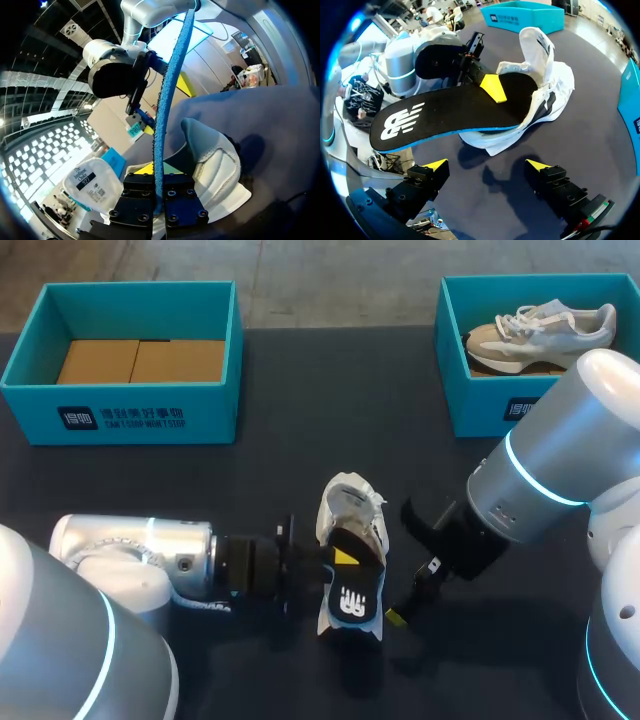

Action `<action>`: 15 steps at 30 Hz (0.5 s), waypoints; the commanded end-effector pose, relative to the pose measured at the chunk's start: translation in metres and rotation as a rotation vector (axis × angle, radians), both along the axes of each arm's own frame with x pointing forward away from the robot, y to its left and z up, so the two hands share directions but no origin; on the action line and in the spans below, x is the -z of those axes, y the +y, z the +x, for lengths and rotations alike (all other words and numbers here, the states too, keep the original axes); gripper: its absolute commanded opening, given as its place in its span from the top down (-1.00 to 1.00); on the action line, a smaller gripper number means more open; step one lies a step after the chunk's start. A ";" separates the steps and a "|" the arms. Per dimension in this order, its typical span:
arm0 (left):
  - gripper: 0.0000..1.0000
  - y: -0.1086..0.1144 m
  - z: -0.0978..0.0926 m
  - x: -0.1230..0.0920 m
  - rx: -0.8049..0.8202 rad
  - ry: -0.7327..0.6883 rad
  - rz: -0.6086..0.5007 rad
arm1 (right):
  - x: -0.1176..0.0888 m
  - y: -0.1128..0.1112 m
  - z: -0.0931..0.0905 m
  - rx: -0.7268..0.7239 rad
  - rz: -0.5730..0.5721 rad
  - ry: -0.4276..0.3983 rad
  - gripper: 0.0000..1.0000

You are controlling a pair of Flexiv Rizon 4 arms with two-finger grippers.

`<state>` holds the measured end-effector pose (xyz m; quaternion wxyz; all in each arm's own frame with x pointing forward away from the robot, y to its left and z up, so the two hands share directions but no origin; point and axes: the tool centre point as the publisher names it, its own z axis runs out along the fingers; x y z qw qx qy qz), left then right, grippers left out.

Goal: Take the shoe out of the shoebox, open the shoe tongue, remove and reinsert the insole, then place the shoe into the shoebox

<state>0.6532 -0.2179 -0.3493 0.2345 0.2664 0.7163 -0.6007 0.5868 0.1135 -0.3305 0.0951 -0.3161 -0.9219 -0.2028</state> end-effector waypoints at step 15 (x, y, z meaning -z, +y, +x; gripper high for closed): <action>0.41 0.005 -0.013 -0.007 0.023 0.002 -0.013 | 0.001 0.001 -0.001 0.002 -0.001 -0.002 -1.00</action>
